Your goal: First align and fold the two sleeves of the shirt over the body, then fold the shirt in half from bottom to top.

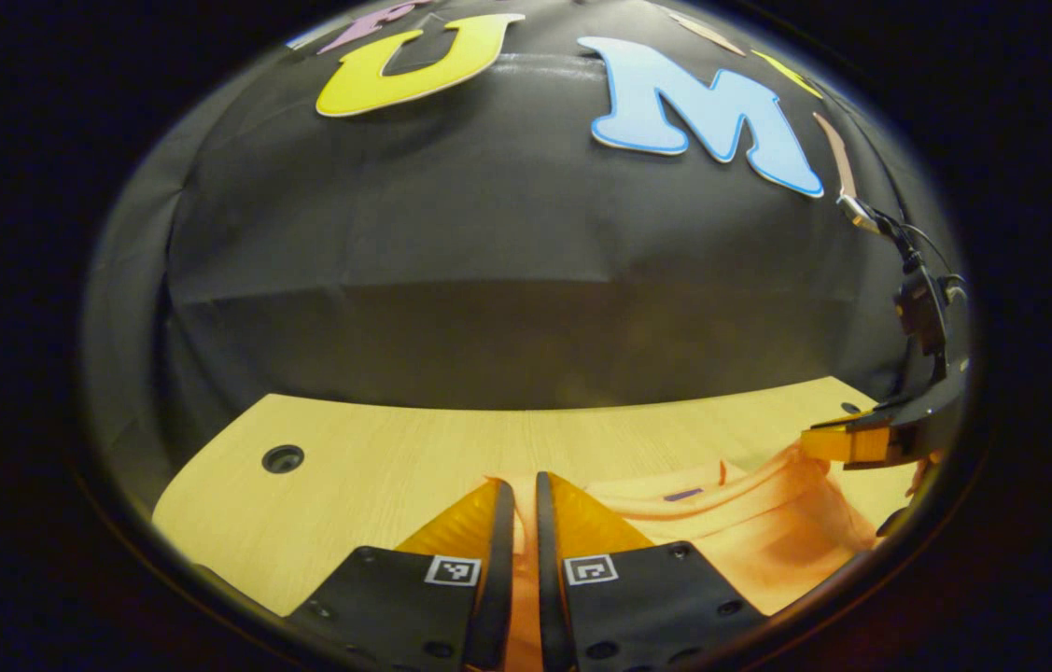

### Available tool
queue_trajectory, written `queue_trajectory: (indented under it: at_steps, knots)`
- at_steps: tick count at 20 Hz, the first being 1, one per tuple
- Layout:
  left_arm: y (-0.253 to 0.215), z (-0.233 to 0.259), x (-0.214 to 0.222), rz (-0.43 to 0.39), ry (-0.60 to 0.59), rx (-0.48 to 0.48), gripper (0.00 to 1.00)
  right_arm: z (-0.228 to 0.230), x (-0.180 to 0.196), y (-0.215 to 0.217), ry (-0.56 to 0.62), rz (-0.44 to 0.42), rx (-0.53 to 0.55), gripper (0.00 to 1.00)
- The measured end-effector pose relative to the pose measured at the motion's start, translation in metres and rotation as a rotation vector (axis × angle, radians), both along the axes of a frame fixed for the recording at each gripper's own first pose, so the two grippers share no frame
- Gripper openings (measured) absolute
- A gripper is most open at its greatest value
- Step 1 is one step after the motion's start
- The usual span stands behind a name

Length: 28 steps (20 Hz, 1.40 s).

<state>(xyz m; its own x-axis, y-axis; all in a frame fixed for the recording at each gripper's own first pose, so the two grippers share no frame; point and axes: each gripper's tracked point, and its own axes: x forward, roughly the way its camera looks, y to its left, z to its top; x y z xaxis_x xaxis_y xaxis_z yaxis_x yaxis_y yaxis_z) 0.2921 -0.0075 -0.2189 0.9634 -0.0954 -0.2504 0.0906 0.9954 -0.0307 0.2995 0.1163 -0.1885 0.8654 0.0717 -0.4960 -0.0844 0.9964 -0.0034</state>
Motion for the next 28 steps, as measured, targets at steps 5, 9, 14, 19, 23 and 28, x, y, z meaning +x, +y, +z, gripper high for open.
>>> queue_trajectory:
  at_steps: [5, 9, 14, 19, 23, 28]
  knots:
    - [-0.002, 0.011, -0.020, 0.012, 0.015, -0.035, 0.43, 0.027, -0.028, -0.001, -0.055, 0.019, -0.012, 0.36]
    - [0.000, 0.036, -0.044, 0.041, -0.015, -0.055, 0.66, 0.051, -0.062, -0.007, -0.123, 0.050, -0.011, 0.61]
    - [-0.004, 0.074, -0.082, 0.045, -0.067, -0.057, 0.81, 0.087, -0.106, -0.013, -0.206, 0.081, 0.020, 0.83]
    - [-0.007, 0.099, -0.116, 0.038, -0.095, -0.051, 0.89, 0.111, -0.147, -0.025, -0.265, 0.085, 0.028, 0.85]
    - [-0.014, 0.121, -0.149, 0.023, -0.124, -0.037, 0.90, 0.130, -0.179, -0.041, -0.313, 0.076, 0.045, 0.85]
    - [-0.032, 0.151, -0.198, 0.019, -0.161, -0.010, 0.91, 0.157, -0.224, -0.071, -0.376, 0.044, 0.067, 0.84]
